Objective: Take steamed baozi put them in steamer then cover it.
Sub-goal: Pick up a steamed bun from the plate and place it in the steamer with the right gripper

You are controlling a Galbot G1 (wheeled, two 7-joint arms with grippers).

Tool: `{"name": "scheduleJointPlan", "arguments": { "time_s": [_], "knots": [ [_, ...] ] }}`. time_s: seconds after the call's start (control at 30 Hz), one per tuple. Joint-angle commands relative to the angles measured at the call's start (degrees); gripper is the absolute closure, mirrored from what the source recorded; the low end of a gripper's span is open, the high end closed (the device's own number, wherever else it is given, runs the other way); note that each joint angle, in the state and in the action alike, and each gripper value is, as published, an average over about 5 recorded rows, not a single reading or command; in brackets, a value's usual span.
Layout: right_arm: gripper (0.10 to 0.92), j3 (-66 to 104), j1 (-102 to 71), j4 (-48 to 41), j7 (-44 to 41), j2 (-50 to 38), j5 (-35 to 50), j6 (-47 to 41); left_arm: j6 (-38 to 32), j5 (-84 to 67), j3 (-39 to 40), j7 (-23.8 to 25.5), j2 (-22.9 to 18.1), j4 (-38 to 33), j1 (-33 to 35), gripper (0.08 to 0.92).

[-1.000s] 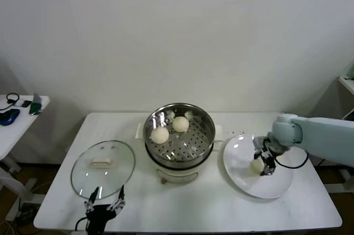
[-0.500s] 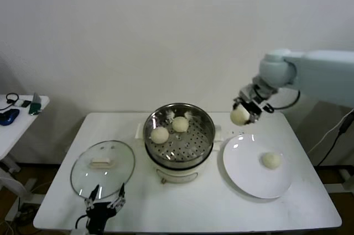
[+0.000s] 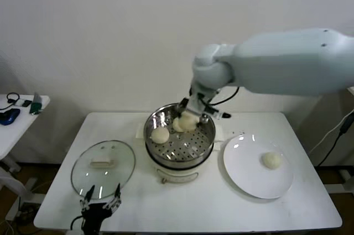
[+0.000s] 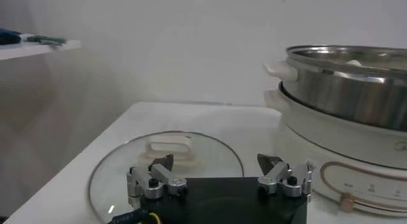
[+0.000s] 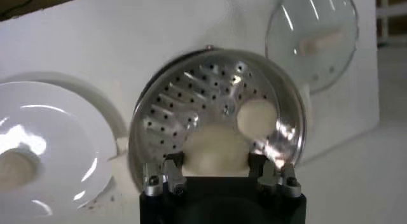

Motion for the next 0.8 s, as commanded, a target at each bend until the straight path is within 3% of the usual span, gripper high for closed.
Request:
{"name": "scheduleJointPlan", "arguments": {
  "time_s": [0.03, 0.8],
  "knots": [
    [0.347, 0.1, -10.5, -0.6, 2.3, 6.1, -8.1, 2.3, -0.1, -0.1, -0.4, -0.1, -0.1, 0.1, 0.3, 0.177],
    [0.312, -1.3, -13.1, -3.5, 2.0, 6.4, -11.3, 2.3, -0.8, 0.1, 0.0, -0.2, -0.4, -0.1, 1.1, 0.177]
  ]
}}
